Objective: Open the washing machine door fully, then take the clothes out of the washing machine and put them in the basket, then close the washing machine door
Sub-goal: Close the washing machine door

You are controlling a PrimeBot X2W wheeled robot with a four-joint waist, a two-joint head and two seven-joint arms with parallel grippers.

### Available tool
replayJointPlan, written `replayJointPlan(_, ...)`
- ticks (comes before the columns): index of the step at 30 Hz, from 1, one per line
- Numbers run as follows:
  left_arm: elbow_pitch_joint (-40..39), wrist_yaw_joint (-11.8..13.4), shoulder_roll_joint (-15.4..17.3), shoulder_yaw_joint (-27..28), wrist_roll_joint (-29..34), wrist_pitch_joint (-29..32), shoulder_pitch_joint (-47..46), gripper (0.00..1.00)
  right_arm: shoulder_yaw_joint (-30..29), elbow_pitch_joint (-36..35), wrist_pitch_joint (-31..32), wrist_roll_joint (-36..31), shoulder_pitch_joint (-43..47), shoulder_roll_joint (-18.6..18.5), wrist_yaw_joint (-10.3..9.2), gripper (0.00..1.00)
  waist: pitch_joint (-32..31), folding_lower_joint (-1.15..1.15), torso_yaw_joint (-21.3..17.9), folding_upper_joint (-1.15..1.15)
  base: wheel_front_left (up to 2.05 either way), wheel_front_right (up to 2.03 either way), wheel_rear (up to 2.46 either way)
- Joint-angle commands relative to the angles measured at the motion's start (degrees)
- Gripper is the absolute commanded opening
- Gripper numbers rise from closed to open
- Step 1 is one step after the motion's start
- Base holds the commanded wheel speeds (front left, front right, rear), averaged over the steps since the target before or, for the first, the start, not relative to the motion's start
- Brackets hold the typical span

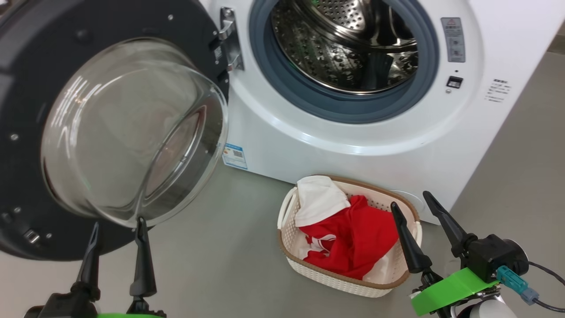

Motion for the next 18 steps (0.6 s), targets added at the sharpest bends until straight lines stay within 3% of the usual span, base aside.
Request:
replayJointPlan(1, -1.7, 0.23, 0.53, 1.83, 0.41, -0.5, -0.55, 1.0, 1.52, -1.54, -0.36, -0.26, -2.32, -0.37, 0.36, 1.0, 0.46, 0.0, 1.15, 0.0, 0.0, 0.0, 0.0)
replayJointPlan(14, -1.92, 0.94, 0.53, 2.06, 0.75, -0.5, -0.45, 1.0, 2.36, -1.12, -0.36, 0.06, -2.67, -1.13, 0.36, 1.0, 0.93, 0.0, 2.61, 0.0, 0.0, 0.0, 0.0)
replayJointPlan(15, -1.97, 0.99, 0.53, 2.1, 0.76, -0.5, -0.42, 0.89, 2.43, -1.08, -0.36, 0.09, -2.68, -1.14, 0.36, 1.0, 0.94, 0.0, 2.53, 0.0, 0.0, 0.0, 0.0)
replayJointPlan(18, -1.76, 1.02, 0.53, 2.12, 1.47, -0.5, -0.26, 0.0, 2.84, -0.97, -0.36, 0.31, -2.78, -1.09, 0.36, 1.0, 0.99, 0.0, 2.05, 0.0, 0.0, 0.0, 0.0)
